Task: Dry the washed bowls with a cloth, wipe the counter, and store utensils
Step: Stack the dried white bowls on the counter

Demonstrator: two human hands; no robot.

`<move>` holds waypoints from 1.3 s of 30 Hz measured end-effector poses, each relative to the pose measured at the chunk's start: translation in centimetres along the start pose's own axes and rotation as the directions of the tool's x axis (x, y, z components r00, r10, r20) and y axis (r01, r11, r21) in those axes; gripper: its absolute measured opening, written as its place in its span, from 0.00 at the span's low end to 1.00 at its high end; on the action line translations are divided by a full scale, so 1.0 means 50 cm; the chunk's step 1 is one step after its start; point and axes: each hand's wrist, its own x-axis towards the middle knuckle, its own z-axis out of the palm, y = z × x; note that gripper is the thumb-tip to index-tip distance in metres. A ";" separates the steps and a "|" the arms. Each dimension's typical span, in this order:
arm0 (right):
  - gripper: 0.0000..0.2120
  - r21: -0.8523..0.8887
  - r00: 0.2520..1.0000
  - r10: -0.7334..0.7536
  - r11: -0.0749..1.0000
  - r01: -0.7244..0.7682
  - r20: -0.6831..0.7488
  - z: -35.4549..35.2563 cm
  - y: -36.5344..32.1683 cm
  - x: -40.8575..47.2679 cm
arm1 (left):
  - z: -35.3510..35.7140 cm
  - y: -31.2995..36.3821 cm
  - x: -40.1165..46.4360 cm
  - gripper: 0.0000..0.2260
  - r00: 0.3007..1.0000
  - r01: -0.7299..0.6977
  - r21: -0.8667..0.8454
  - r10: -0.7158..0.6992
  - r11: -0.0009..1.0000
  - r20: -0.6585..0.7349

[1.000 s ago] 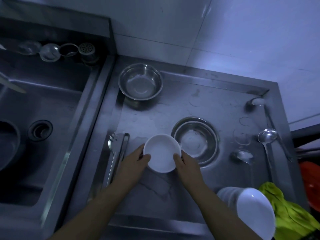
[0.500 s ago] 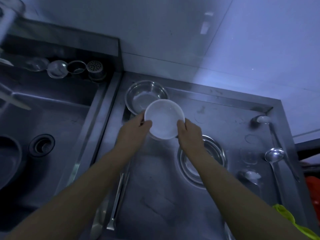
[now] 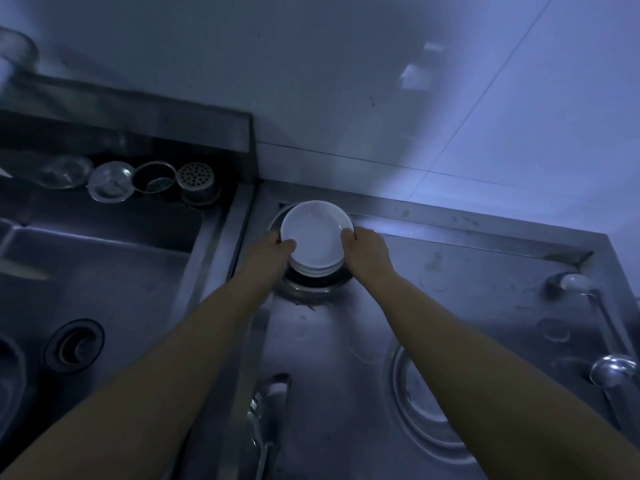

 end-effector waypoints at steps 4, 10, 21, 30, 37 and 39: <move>0.20 0.006 1.000 0.026 1.000 -0.026 -0.006 0.010 0.001 0.017 | 0.002 -0.014 0.020 0.12 0.999 -0.039 0.086 0.038 0.996 0.012; 0.21 0.067 0.999 0.047 0.997 -0.047 0.001 0.018 -0.001 0.020 | 0.002 -0.010 0.021 0.09 0.994 -0.088 0.179 0.097 0.980 -0.043; 0.19 0.150 0.985 -0.013 0.988 0.039 -0.172 -0.083 0.041 -0.130 | 0.022 -0.011 -0.135 0.16 0.964 -0.191 0.200 0.222 0.961 -0.147; 0.10 0.128 0.959 0.056 0.992 -0.021 -0.278 -0.230 0.234 -0.454 | 0.215 -0.060 -0.380 0.16 0.913 -0.408 0.429 0.366 0.806 0.181; 0.08 -0.003 0.919 0.166 0.984 -0.179 -0.357 -0.325 0.466 -0.707 | 0.395 -0.135 -0.589 0.15 0.846 -0.497 0.393 0.331 0.774 0.419; 0.06 -0.040 0.907 0.185 0.976 -0.216 -0.377 -0.327 0.518 -0.760 | 0.436 -0.154 -0.632 0.14 0.841 -0.484 0.378 0.300 0.789 0.450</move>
